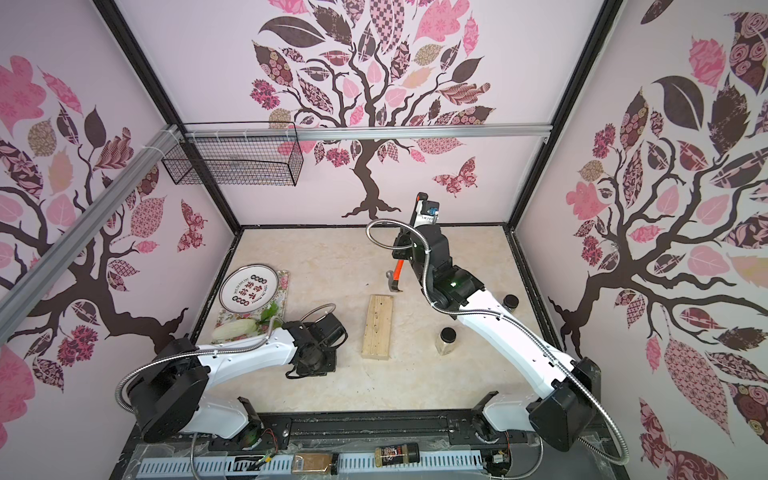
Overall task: Use a claw hammer to pull out a nail
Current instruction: Place the nail at the center of the board.
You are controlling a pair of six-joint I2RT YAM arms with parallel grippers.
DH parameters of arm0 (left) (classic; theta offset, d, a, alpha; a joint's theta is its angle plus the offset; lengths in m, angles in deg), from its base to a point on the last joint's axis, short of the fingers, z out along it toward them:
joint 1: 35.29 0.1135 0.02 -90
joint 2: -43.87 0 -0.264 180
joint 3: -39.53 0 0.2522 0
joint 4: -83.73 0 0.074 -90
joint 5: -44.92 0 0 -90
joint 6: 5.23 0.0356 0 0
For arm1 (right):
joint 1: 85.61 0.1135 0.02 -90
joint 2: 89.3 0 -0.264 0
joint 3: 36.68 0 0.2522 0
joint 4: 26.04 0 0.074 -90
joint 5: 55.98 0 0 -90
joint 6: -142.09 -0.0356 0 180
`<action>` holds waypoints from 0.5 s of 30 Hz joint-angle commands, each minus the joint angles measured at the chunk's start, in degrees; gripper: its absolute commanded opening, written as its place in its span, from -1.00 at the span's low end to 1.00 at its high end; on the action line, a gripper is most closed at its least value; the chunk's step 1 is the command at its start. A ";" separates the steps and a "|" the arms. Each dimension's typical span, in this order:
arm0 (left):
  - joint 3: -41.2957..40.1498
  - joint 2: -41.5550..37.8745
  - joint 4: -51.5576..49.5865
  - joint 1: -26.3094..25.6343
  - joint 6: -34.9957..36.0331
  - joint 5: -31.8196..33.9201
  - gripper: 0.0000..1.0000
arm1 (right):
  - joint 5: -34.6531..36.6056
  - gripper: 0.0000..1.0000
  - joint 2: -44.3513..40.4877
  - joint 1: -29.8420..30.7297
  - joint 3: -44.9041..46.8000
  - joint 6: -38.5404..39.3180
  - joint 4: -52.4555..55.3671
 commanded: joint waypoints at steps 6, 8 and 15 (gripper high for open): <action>-0.72 1.83 -0.04 -0.29 -2.78 1.38 -0.89 | 1.60 -0.80 -5.00 -0.50 -0.83 0.47 -4.55; -0.58 2.31 -0.24 -0.42 -2.70 1.49 -0.85 | 1.76 -0.80 -5.20 -0.51 -0.69 0.67 -4.62; -0.49 3.17 -0.51 -1.00 -3.28 1.78 -0.79 | 2.75 -0.79 -5.54 -0.62 -0.55 1.14 -4.13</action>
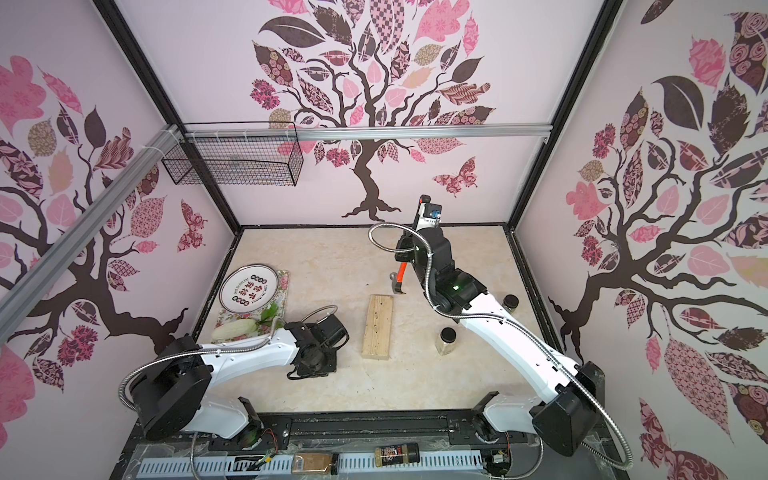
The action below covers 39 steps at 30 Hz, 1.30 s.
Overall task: Use a claw hammer to pull out a nail
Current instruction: Place the nail at the center of the board.
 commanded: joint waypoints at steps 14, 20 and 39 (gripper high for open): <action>-0.87 1.17 0.71 -0.43 -0.95 0.41 -0.70 | 2.44 -0.79 -3.71 -0.72 -2.21 0.51 -3.54; 0.32 1.67 0.39 -0.40 -0.16 1.20 -0.56 | 2.07 -0.78 -3.44 -0.75 -2.26 0.34 -3.42; 9.41 -7.60 -1.29 -0.01 7.73 0.73 0.30 | 1.11 -0.78 -2.29 -0.70 -3.28 -0.47 -2.55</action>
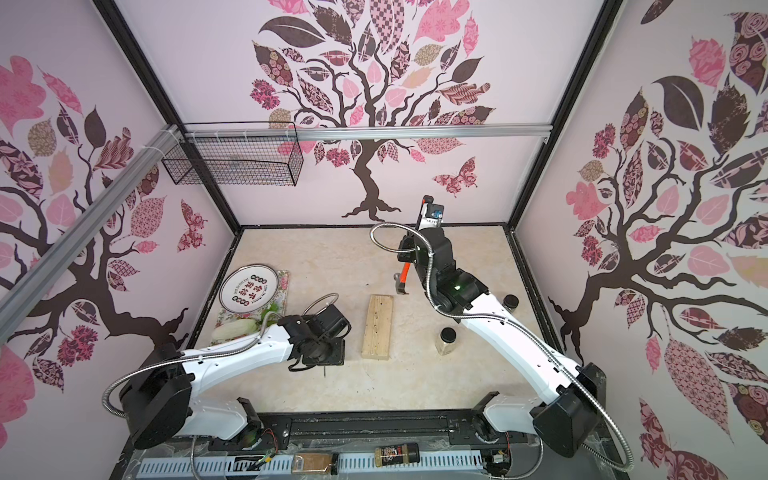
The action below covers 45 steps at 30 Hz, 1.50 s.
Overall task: Use a claw hammer to pull out a nail
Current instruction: Place the nail at the center of the board, then remove the nail from the mounting plate.
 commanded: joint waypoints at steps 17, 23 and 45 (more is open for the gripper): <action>-3.91 -11.25 24.66 8.47 6.84 -31.57 0.86 | -2.49 -0.77 0.74 -0.15 -3.67 -2.05 -5.56; 7.28 -5.04 8.26 11.44 15.09 -33.43 0.87 | -3.19 -0.77 2.53 -0.14 -4.61 -2.59 -5.76; 10.89 12.70 7.38 16.28 15.31 -38.10 0.95 | -3.74 -0.77 9.85 1.38 -8.41 -7.47 -4.94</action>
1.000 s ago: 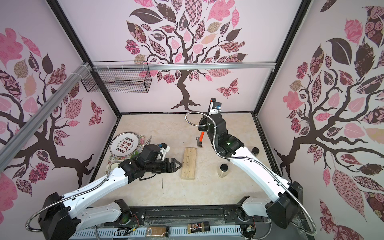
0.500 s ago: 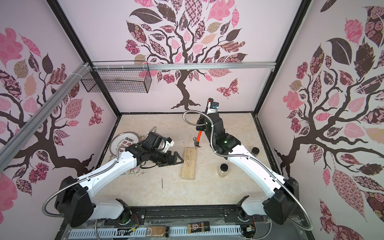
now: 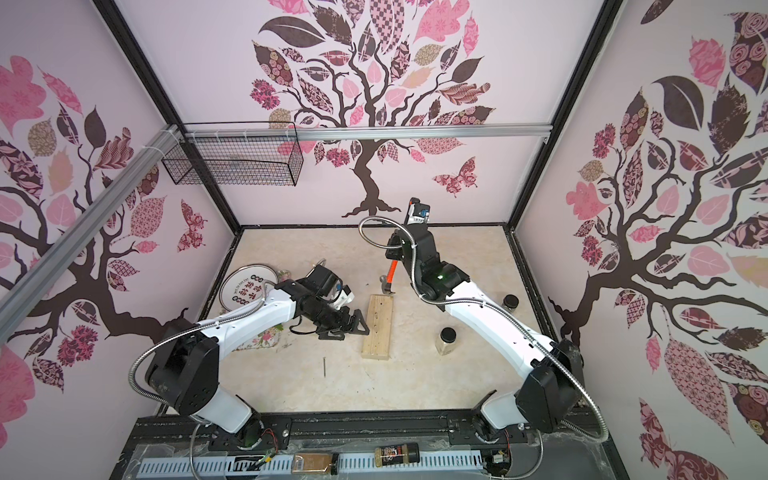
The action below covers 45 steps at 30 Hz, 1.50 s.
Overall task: Use a claw hammer to pull out a nail
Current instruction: Remove the nail from the mounting plate.
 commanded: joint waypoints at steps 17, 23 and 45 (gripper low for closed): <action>-1.60 -1.10 4.49 -0.06 -6.20 2.14 0.95 | -0.08 -0.77 1.94 0.81 -4.65 -1.48 -5.32; -4.04 -1.61 16.56 0.06 -2.43 2.85 0.92 | 0.03 -0.77 1.51 0.83 -4.53 -1.33 -4.89; -6.81 8.29 18.31 -0.44 -9.18 -3.66 0.64 | 5.03 -0.83 5.59 4.04 4.83 7.97 -25.82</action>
